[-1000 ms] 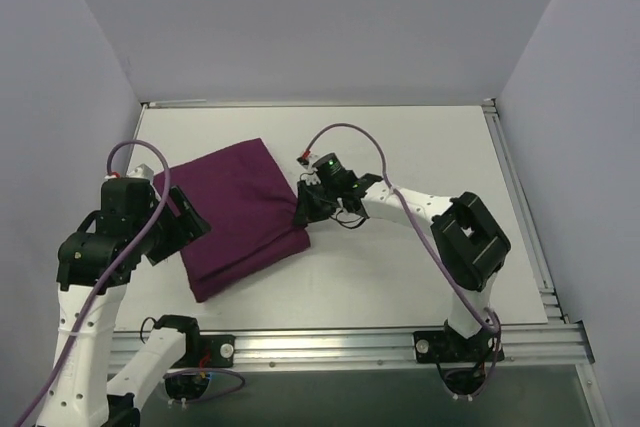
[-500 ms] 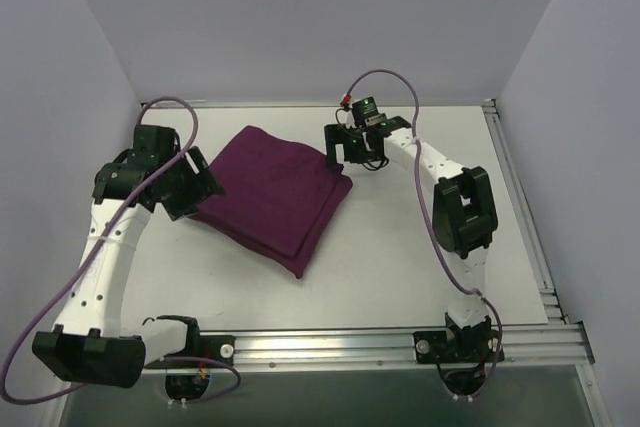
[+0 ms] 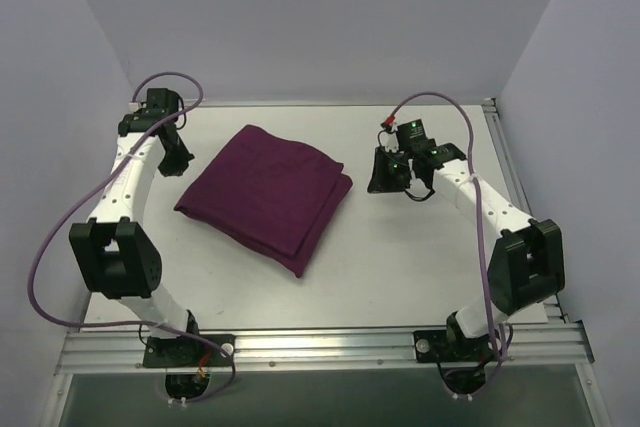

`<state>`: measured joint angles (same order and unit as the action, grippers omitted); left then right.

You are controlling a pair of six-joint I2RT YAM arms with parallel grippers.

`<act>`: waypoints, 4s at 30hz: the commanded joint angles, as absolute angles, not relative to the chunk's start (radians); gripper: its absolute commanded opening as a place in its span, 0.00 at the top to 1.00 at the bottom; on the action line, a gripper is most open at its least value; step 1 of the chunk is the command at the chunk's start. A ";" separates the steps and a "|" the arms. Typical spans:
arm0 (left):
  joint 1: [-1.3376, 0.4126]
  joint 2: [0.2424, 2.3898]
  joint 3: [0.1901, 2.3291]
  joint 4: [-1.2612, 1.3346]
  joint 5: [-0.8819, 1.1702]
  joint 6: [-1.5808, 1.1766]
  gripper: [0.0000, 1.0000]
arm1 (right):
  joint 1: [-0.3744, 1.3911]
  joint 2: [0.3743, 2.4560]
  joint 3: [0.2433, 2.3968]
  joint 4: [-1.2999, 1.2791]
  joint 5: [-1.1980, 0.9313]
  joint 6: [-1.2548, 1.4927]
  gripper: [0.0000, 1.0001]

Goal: Open and lay out the surgical kit
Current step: Move the surgical kit at the center of the board, then open the surgical kit at the center of the board.

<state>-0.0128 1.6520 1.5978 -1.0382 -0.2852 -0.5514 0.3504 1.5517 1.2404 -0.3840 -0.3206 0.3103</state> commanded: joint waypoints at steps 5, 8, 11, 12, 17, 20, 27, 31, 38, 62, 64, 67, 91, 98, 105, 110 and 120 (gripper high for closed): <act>0.044 1.946 1.779 -1.023 -0.457 -0.414 0.98 | 0.385 1.539 1.170 -0.377 -0.402 0.351 0.95; 0.052 2.048 1.833 -1.061 -0.424 -0.391 0.98 | 0.393 1.574 1.173 -0.367 -0.445 0.367 0.98; 0.054 2.086 1.819 -1.058 -0.316 -0.385 0.98 | 0.406 1.630 1.172 -0.345 -0.472 0.380 0.99; 0.052 2.086 1.804 -1.049 -0.284 -0.387 0.98 | 0.416 1.661 1.169 -0.327 -0.485 0.393 0.99; 0.014 2.022 1.686 -0.973 -0.103 -0.397 0.98 | 0.454 1.729 1.164 -0.311 -0.454 0.408 0.96; -0.046 1.985 1.611 -0.953 -0.043 -0.417 0.98 | 0.451 1.744 1.143 -0.304 -0.433 0.433 0.96; -0.190 1.908 1.437 -0.861 0.081 -0.503 0.98 | 0.428 1.763 1.138 -0.313 -0.361 0.442 1.00; -0.265 1.916 1.424 -0.827 0.132 -0.555 0.98 | 0.376 1.769 1.143 -0.330 -0.322 0.411 1.00; -0.365 1.944 1.450 -0.792 0.161 -0.612 0.98 | 0.278 1.815 1.201 -0.368 -0.276 0.302 1.00; -0.356 1.451 1.354 -0.887 -0.204 -0.638 0.34 | 0.160 1.387 1.094 -0.425 -0.408 0.382 0.11; -0.365 1.442 1.379 -0.877 -0.175 -0.601 0.35 | 0.158 1.359 1.022 -0.413 -0.429 0.402 0.18; -0.400 1.454 1.414 -0.832 -0.040 -0.559 0.40 | 0.158 1.335 0.985 -0.391 -0.445 0.403 0.27; -0.748 1.629 1.624 -0.667 0.130 -0.424 0.42 | 0.156 1.448 0.963 -0.330 -0.511 0.403 0.85; -0.886 1.681 1.609 -0.497 0.083 -0.292 0.31 | 0.156 1.425 1.117 -0.420 -0.574 0.449 0.98; -0.950 1.730 1.597 -0.413 0.009 -0.198 0.22 | 0.155 1.427 1.178 -0.411 -0.664 0.543 1.00; -0.962 1.807 1.650 -0.445 -0.075 -0.172 0.21 | 0.156 1.422 1.198 -0.387 -0.715 0.600 1.00; -0.911 1.931 1.761 -0.558 -0.158 -0.210 0.96 | 0.155 1.396 1.235 -0.412 -0.704 0.631 0.79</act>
